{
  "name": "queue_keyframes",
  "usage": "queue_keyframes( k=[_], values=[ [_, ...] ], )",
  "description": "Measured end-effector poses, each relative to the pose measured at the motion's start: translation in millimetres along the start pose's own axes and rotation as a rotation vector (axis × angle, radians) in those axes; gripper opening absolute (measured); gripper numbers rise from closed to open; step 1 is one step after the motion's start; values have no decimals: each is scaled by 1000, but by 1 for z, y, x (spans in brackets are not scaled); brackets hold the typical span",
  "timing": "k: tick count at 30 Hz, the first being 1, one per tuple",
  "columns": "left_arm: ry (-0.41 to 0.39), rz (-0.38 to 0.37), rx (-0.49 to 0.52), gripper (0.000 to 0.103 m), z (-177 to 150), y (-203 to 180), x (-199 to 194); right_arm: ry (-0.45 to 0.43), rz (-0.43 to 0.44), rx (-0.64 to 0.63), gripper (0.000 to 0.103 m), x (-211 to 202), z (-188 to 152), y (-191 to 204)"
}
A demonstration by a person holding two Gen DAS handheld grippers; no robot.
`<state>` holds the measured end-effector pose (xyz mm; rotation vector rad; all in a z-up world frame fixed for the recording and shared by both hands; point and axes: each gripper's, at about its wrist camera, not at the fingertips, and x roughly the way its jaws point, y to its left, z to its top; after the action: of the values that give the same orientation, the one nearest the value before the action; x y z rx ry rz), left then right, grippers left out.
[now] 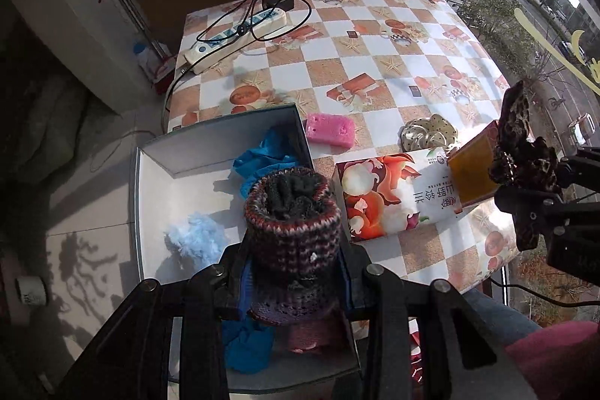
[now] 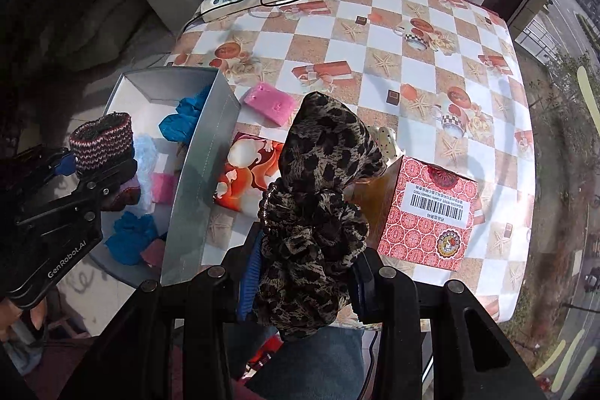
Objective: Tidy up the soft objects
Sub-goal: 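Carry the knit hat and leopard scrunchie over the white box with both tools, then open the left tool dropping the knit hat while the right tool drops the leopard scrunchie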
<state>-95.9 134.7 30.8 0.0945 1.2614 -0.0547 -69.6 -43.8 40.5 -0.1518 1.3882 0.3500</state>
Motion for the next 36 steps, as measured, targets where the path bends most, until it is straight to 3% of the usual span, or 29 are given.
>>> queue_keyframes(
  k=[7,14,24,36],
  values=[
    [101,50,-200,38,-49,56,18,39,40,-123,41,13,16,41],
    [139,44,-333,38,-71,75,29,93,80,-217,41,27,24,75],
    [188,40,-430,38,-88,78,44,137,129,-369,41,41,34,131],
    [178,36,-494,41,-90,91,46,172,165,-422,41,53,46,163]
  ],
)
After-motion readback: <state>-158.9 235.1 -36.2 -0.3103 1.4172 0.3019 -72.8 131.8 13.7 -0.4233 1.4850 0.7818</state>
